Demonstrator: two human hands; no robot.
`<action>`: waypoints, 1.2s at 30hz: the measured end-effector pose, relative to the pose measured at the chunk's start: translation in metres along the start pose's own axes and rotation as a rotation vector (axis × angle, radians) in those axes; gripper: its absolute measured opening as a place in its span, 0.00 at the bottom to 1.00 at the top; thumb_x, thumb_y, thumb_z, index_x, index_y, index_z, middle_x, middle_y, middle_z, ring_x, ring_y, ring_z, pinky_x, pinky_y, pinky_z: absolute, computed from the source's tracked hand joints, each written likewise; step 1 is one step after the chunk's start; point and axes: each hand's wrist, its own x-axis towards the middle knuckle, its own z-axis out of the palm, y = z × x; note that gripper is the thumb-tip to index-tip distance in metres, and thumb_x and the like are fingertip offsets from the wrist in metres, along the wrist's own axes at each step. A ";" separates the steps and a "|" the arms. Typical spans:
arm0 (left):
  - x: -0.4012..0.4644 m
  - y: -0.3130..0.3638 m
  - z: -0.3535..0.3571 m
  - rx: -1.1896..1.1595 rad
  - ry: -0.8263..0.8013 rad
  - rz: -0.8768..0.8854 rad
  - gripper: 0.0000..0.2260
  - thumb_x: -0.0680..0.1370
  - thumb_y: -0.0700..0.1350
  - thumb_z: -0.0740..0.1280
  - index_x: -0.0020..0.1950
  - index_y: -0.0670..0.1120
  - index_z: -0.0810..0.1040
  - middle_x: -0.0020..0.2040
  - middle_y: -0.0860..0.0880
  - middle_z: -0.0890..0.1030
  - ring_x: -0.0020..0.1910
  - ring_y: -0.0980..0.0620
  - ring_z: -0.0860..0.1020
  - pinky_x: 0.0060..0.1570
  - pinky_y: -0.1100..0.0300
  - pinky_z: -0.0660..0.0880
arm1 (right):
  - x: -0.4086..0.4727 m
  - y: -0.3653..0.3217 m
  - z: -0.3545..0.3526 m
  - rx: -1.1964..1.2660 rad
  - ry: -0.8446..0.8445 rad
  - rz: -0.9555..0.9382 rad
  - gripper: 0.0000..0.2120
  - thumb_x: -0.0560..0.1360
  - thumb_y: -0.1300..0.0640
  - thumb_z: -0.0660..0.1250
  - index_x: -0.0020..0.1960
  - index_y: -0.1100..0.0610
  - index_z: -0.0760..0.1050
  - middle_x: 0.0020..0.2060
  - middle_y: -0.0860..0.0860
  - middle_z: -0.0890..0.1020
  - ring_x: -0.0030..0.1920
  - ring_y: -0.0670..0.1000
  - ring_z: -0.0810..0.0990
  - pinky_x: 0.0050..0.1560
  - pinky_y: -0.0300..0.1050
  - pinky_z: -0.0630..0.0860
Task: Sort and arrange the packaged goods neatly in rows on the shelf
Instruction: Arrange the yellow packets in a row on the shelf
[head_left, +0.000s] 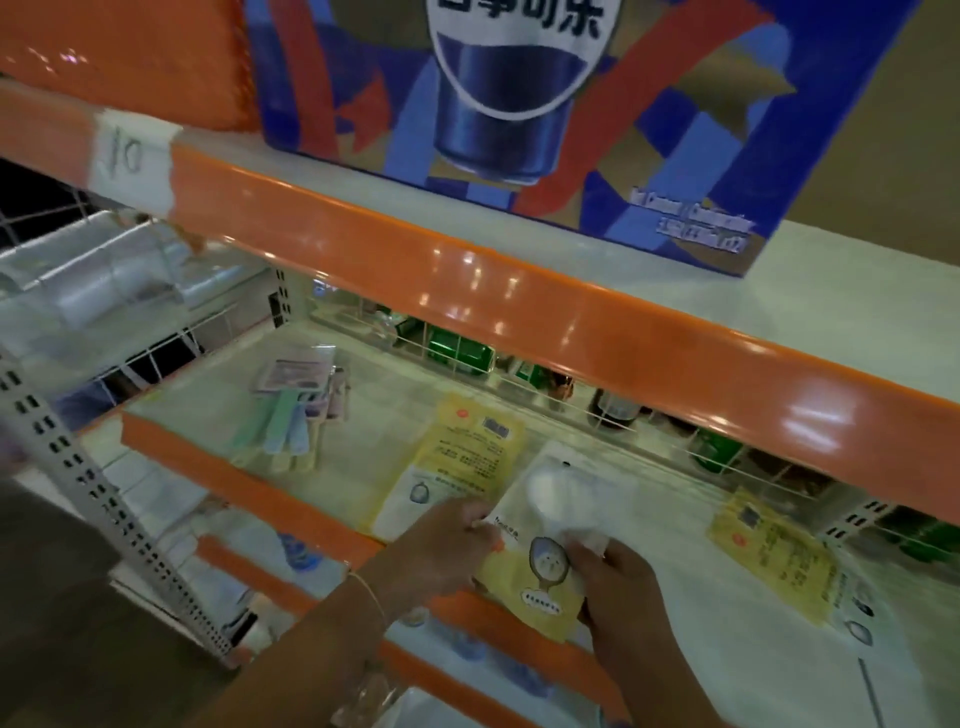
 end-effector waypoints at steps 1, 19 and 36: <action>0.002 -0.008 -0.011 0.070 0.029 0.008 0.07 0.82 0.44 0.58 0.49 0.54 0.74 0.37 0.49 0.76 0.23 0.61 0.71 0.24 0.67 0.66 | 0.003 -0.001 0.013 -0.035 0.010 -0.030 0.13 0.74 0.62 0.69 0.49 0.73 0.73 0.39 0.72 0.75 0.37 0.56 0.75 0.38 0.51 0.75; 0.018 -0.049 -0.080 0.859 0.406 0.021 0.15 0.81 0.55 0.54 0.58 0.46 0.70 0.53 0.48 0.79 0.51 0.47 0.78 0.41 0.57 0.68 | 0.027 -0.001 0.104 -0.464 0.255 -0.285 0.18 0.75 0.47 0.69 0.61 0.55 0.76 0.37 0.47 0.80 0.40 0.46 0.79 0.49 0.47 0.77; 0.061 0.024 0.049 0.897 0.314 0.372 0.13 0.80 0.55 0.55 0.57 0.49 0.70 0.47 0.48 0.80 0.49 0.46 0.79 0.44 0.54 0.74 | 0.016 -0.005 -0.052 -0.317 0.418 -0.272 0.08 0.77 0.52 0.67 0.55 0.52 0.79 0.39 0.49 0.81 0.34 0.50 0.78 0.35 0.42 0.73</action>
